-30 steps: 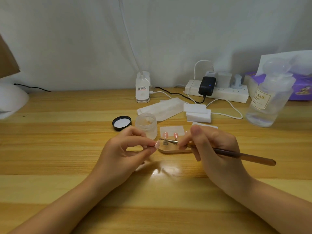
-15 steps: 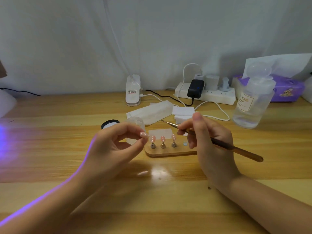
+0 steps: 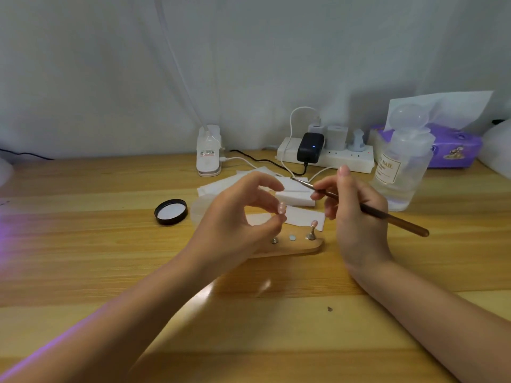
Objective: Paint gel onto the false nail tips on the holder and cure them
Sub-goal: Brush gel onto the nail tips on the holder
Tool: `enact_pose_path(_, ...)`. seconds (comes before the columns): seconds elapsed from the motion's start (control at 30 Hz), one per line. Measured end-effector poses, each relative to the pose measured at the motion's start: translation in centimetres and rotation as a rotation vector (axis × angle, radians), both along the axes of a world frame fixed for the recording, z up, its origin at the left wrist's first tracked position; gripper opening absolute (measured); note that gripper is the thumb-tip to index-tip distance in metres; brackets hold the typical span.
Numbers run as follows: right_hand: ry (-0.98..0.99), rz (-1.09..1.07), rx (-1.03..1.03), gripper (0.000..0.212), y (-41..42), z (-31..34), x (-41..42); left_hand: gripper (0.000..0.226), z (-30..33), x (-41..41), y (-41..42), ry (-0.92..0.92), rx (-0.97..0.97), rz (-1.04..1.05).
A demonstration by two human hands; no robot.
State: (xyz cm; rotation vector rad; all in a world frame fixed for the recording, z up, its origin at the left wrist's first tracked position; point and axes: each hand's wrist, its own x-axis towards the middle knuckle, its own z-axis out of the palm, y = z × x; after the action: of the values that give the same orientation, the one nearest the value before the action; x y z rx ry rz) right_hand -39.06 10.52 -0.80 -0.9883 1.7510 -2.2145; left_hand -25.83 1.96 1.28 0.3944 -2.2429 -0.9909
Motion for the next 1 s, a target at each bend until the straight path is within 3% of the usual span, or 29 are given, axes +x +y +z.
enact_pose_path(0.2, -0.011, 0.041, 0.032, 0.038, -0.3, -0.2, -0.1, 0.034, -1.0, -1.5, 0.5, -0.147, -0.021, 0.018)
enact_pose_path(0.4, -0.044, 0.051, 0.048, 0.039, -0.3, -0.1, -0.1, 0.040, -0.9, -2.0, 1.2, -0.284, -0.230, 0.097)
enact_pose_path(1.0, -0.085, 0.062, 0.063, 0.039, -0.5, -0.2, -0.3, 0.043, -0.4, -1.3, 0.2, -0.454, -0.267, 0.112)
